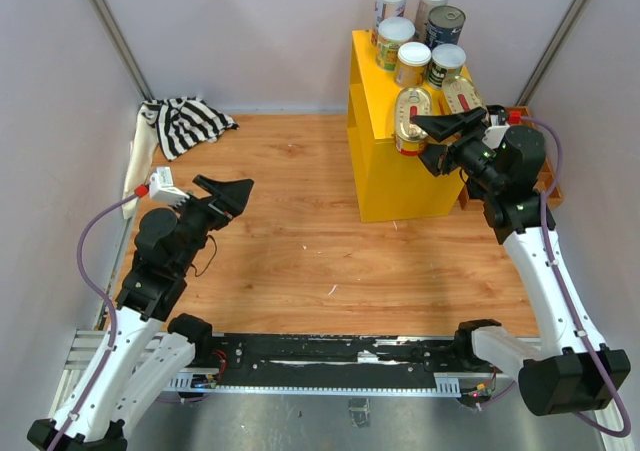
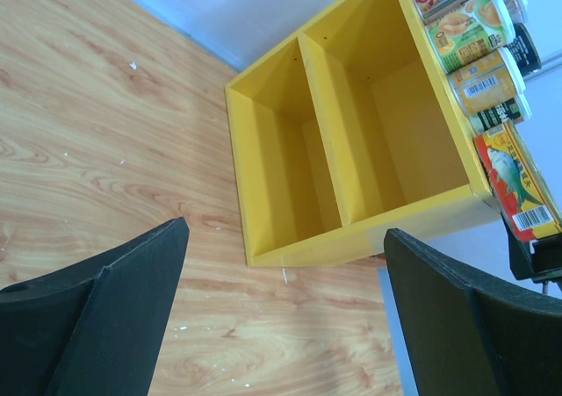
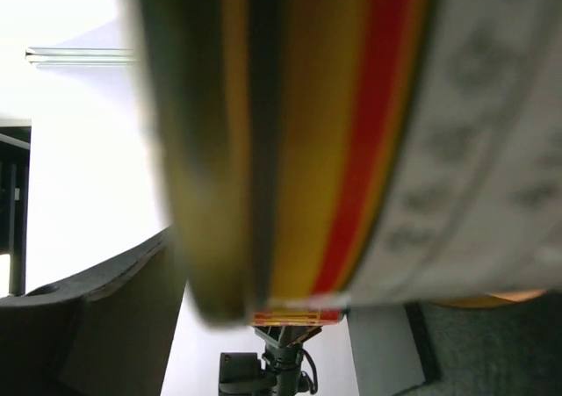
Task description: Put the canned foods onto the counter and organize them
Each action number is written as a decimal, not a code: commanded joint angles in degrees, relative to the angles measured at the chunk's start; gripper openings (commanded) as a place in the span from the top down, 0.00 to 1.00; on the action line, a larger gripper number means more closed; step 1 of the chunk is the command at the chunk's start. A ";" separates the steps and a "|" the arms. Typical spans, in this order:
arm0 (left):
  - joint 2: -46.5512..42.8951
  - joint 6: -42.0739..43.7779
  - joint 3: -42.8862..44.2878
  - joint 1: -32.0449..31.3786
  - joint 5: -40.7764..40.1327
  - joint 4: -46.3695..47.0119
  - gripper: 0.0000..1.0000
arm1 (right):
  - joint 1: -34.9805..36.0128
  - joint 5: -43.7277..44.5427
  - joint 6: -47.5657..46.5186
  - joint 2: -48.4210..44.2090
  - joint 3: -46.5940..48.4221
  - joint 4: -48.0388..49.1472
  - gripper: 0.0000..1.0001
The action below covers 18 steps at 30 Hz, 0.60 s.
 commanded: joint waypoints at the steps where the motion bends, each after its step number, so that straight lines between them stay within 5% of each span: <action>1: 0.48 0.95 1.95 0.45 1.10 2.52 0.02 | -1.22 -1.47 0.08 -0.01 0.66 3.21 0.28; 18: 0.42 0.56 1.96 0.46 1.02 3.06 0.02 | -1.74 -0.88 -0.71 -0.44 2.06 1.68 0.25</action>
